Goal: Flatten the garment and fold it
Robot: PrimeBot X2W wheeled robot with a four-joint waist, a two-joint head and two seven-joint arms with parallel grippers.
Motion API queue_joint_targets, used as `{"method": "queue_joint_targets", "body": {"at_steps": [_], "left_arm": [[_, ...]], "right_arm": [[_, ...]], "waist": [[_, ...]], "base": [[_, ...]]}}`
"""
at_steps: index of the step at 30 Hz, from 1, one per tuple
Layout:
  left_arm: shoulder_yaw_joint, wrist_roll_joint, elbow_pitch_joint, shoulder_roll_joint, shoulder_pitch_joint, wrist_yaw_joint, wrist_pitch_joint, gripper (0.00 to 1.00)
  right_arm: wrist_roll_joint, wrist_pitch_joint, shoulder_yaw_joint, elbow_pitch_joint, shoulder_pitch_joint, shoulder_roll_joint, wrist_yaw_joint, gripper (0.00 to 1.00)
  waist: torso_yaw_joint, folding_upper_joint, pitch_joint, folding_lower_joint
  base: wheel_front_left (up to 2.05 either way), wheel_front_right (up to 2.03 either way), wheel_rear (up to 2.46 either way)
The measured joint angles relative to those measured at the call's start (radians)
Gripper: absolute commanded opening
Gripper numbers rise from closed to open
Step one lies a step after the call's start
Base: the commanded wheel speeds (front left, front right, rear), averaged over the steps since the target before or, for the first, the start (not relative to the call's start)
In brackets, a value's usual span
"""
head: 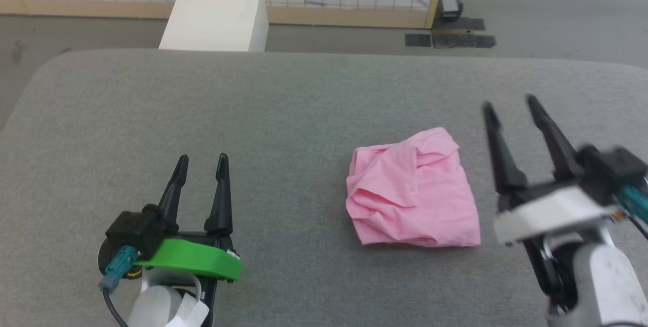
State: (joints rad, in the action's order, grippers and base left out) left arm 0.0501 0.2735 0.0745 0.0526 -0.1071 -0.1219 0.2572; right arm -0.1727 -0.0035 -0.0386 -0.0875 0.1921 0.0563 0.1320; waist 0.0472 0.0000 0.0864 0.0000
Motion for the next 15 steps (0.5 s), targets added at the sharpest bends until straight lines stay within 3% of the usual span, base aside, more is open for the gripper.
{"method": "queue_joint_targets", "body": {"at_steps": [8,15], "left_arm": [[-0.002,0.000,0.014,0.000,0.027,0.002,0.000,1.00],[-0.020,0.000,0.044,0.000,0.056,0.009,0.000,1.00]], "right_arm": [[-0.016,-0.160,0.104,0.043,-0.160,-0.004,0.000,1.00],[-0.001,-0.183,0.114,0.071,-0.224,-0.005,0.000,1.00]], "waist": [[-0.037,0.0000,-0.045,0.0000],[-0.063,0.0000,-0.071,0.0000]], "base": [[0.00,0.00,0.00],[0.00,0.00,0.00]]}}
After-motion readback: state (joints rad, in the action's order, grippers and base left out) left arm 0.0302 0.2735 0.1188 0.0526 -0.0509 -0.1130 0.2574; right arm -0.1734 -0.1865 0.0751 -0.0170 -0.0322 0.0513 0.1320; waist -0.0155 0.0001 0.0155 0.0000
